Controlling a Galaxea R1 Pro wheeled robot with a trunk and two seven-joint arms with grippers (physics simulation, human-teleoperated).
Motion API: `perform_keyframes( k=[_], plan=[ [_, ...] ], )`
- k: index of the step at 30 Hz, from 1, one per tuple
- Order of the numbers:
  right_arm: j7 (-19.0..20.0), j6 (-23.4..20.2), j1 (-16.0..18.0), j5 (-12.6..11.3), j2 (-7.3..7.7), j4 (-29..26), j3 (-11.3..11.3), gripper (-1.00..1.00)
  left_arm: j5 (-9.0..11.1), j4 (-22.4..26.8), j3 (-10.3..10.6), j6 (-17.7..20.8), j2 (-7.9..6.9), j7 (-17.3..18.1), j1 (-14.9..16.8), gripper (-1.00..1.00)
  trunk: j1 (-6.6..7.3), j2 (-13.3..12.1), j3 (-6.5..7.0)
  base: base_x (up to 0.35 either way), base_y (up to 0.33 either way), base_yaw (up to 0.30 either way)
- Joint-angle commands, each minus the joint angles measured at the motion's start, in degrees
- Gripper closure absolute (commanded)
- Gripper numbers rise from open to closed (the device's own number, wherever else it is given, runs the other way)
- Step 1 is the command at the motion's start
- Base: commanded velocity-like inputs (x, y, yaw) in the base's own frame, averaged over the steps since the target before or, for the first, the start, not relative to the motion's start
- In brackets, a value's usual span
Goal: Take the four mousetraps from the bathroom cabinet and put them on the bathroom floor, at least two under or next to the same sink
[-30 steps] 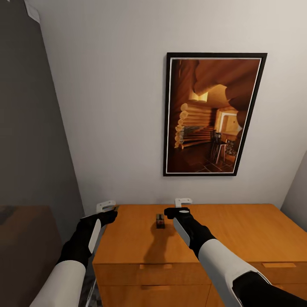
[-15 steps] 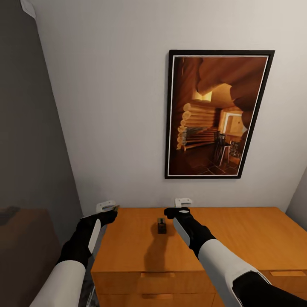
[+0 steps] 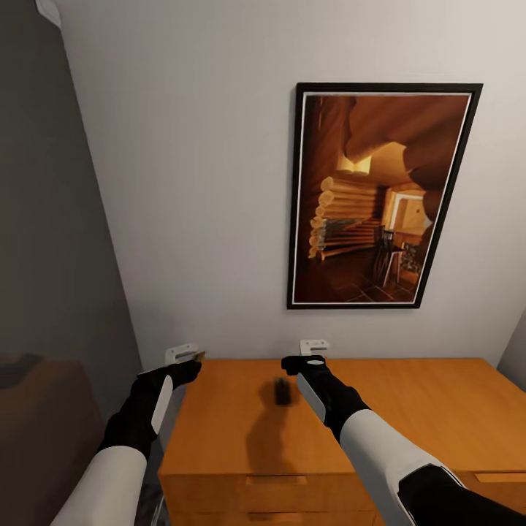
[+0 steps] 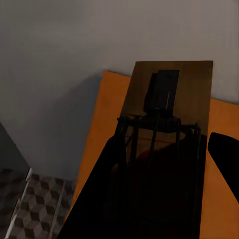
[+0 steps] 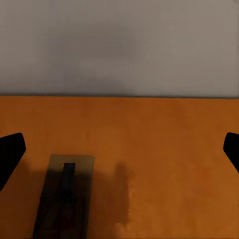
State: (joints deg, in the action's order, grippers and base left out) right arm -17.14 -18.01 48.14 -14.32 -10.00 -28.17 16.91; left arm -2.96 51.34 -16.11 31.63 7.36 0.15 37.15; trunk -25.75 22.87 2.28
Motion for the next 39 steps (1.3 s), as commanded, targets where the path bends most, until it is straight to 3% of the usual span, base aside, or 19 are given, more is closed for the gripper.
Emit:
perform_keyframes(
  k=[1, 21, 31, 39],
  plan=[
    [-0.4, -0.2, 0.0, -0.4, 0.00, 0.0, 0.3, -1.00, -0.3, 0.1, -0.2, 0.3, 0.04, 0.1, 0.0, 1.00, -0.04, 0.0, -0.03, 0.087, 0.085, 0.000],
    [0.2, -0.3, 0.0, -0.6, 0.00, 0.1, 0.8, -1.00, -0.3, 0.1, -0.2, 0.2, 0.02, 0.0, 0.0, 1.00, -0.04, 0.0, -0.03, 0.010, 0.010, 0.000],
    [6.3, -0.2, 0.0, -0.8, 0.00, 2.9, 0.9, -1.00, -0.3, 0.1, -0.2, 0.2, 0.02, 0.1, 0.0, 1.00, -0.04, 0.0, -0.03, 0.000, 0.000, 0.000],
    [7.2, -0.2, -0.1, -1.0, 0.00, 3.6, 0.9, -1.00, -0.3, 0.1, -0.2, 0.2, 0.02, 0.1, 0.0, 1.00, -0.04, 0.0, -0.03, 0.000, 0.000, 0.000]
  ],
)
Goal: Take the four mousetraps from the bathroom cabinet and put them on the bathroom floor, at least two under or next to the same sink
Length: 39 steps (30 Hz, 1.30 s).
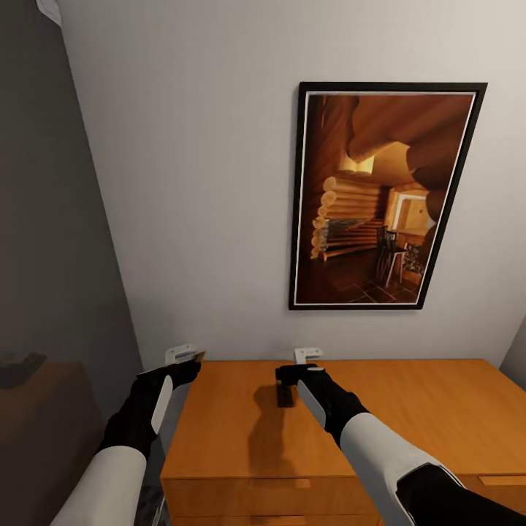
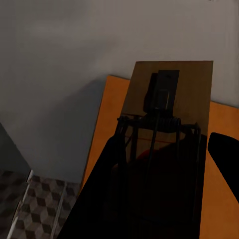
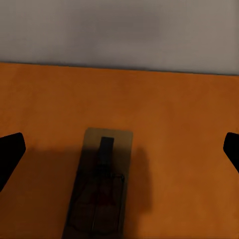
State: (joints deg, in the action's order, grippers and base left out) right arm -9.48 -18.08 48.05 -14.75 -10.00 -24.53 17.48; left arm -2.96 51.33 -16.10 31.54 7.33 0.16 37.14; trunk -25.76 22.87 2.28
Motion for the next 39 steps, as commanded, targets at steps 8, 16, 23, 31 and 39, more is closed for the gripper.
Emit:
perform_keyframes(
  k=[8, 16, 23, 31, 39],
  plan=[
    [-0.4, -0.1, 0.0, -0.7, 0.00, 0.4, 0.3, -1.00, -0.3, 0.1, -0.2, 0.3, 0.06, 0.0, 0.0, 1.00, -0.02, 0.0, -0.03, 0.000, 0.000, 0.000],
    [-0.2, 0.0, 0.0, -1.4, 0.00, 1.3, 0.1, -1.00, -0.3, 0.1, -0.2, 0.3, 0.06, 0.0, 0.0, 1.00, -0.02, 0.0, -0.03, 0.000, 0.000, 0.000],
    [-0.1, -0.2, 0.0, -7.1, 0.00, 1.8, 0.3, -1.00, -0.3, 0.1, -0.2, 0.3, 0.05, 0.0, 0.0, 1.00, -0.02, 0.0, -0.03, 0.000, 0.000, 0.000],
    [-0.2, -0.1, 0.0, -8.1, 0.00, 2.8, 0.4, -1.00, -0.3, 0.1, -0.2, 0.3, 0.04, 0.0, 0.0, 1.00, -0.02, 0.0, -0.03, 0.000, 0.000, 0.000],
    [-0.4, 0.0, -0.1, -8.2, 0.00, 2.8, 0.5, -1.00, -0.3, 0.1, -0.2, 0.3, 0.05, 0.0, 0.0, 1.00, -0.02, 0.0, -0.03, 0.000, 0.000, 0.000]
  ],
)
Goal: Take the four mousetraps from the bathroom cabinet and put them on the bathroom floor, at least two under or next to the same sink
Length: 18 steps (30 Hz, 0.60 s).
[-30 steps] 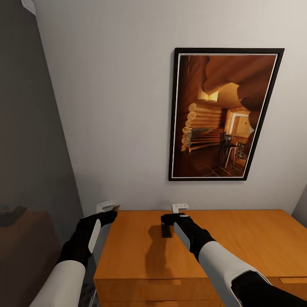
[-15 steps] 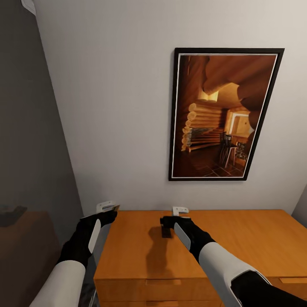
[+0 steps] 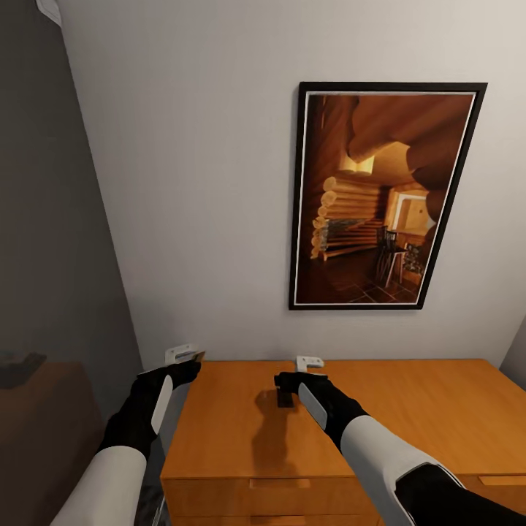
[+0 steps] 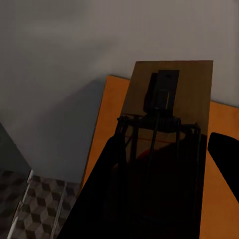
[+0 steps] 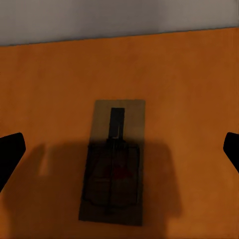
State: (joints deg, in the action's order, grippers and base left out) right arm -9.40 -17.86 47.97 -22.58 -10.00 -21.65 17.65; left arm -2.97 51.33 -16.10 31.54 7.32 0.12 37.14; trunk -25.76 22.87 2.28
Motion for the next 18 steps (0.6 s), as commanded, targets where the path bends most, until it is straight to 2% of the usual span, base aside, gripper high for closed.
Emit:
perform_keyframes(
  k=[1, 8, 18],
  plan=[
    [-0.5, -0.1, 0.0, -0.3, 0.00, -0.1, 0.3, -1.00, -0.3, 0.1, -0.2, 0.3, 0.06, 0.1, 0.0, 1.00, -0.02, 0.0, -0.03, 0.000, 0.000, 0.000],
    [-0.4, 0.0, 0.0, -0.2, 0.00, -0.1, 0.6, -1.00, -0.3, 0.1, -0.2, 0.3, -0.01, 0.1, 0.0, 1.00, -0.02, 0.0, -0.03, 0.000, 0.000, 0.000],
    [-0.2, 0.0, 0.0, -0.4, 0.00, -0.1, 3.6, -1.00, -0.3, 0.1, -0.2, 0.3, 0.01, 0.1, 0.0, 1.00, -0.02, 0.0, -0.03, 0.000, 0.000, 0.000]
  ],
)
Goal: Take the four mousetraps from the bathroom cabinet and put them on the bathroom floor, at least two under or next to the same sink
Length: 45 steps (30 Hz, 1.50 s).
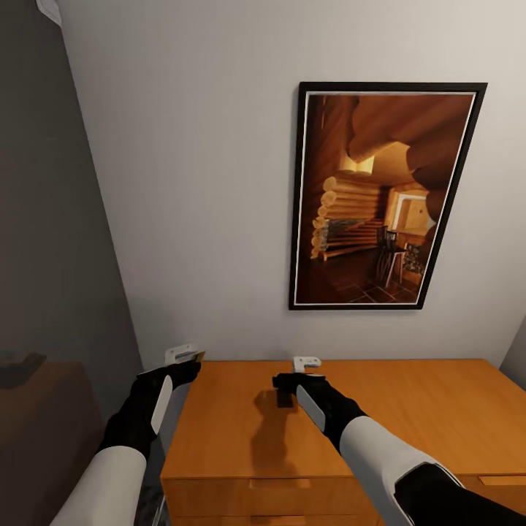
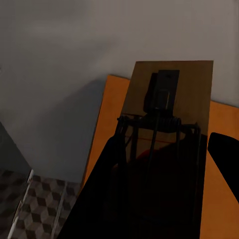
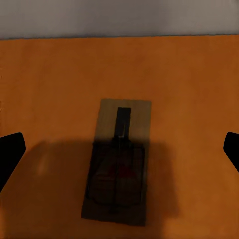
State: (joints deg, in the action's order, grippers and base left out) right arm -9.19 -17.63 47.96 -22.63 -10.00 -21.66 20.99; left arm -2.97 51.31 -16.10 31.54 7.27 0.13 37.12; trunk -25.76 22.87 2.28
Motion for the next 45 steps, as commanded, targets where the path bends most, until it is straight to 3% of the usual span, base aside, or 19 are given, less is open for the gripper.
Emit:
perform_keyframes(
  k=[1, 45],
  plan=[
    [-0.4, -0.2, 0.0, -0.4, 0.00, -0.1, 0.4, -1.00, -0.3, 0.1, -0.2, 0.3, 0.05, 0.1, 0.0, 1.00, -0.02, 0.0, -0.03, 0.000, 0.000, 0.000],
    [-1.7, 0.2, 0.1, -0.5, 0.00, 0.0, 0.6, -1.00, -0.3, 0.0, -0.2, 0.3, 0.11, 0.0, 0.0, 1.00, -0.02, 0.0, -0.03, 0.000, 0.018, 0.000]
  ],
)
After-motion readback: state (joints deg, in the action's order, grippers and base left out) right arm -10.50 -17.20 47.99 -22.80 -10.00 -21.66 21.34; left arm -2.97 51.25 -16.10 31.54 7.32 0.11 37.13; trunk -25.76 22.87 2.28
